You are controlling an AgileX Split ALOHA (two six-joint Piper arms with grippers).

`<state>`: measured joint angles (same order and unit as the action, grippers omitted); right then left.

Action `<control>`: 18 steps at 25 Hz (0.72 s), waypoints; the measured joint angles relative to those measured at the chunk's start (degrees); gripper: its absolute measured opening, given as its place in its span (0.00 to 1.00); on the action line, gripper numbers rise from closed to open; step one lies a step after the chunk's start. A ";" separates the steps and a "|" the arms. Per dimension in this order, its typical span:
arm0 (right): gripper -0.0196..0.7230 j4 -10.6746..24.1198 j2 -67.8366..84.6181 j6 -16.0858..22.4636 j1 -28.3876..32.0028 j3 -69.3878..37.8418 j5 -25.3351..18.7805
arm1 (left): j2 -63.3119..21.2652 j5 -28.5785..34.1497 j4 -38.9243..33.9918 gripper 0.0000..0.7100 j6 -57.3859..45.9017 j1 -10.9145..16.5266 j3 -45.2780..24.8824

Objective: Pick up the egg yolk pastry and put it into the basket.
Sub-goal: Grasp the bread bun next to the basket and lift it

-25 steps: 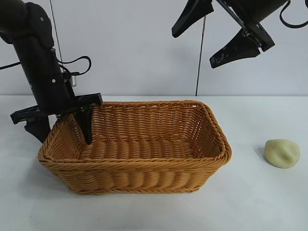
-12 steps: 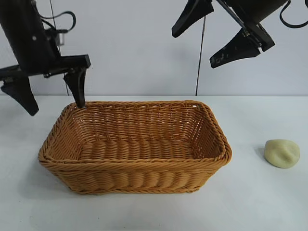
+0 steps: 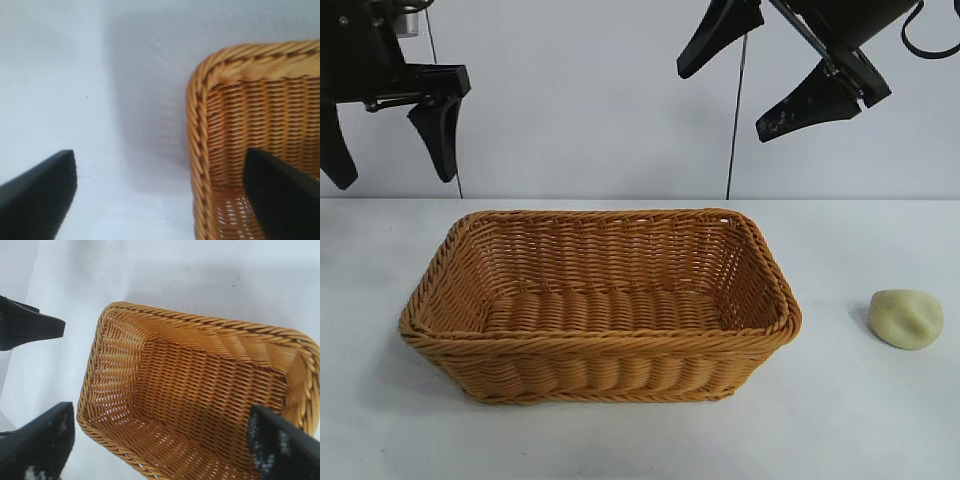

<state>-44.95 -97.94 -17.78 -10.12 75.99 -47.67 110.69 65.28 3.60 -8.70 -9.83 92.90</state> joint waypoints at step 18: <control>0.89 0.00 0.00 0.00 0.00 0.00 0.00 | -4.15 4.10 -0.96 0.98 4.44 6.46 -2.57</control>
<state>-44.95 -97.94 -17.78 -10.12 75.99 -47.67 106.54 69.38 2.64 -4.25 -3.37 90.34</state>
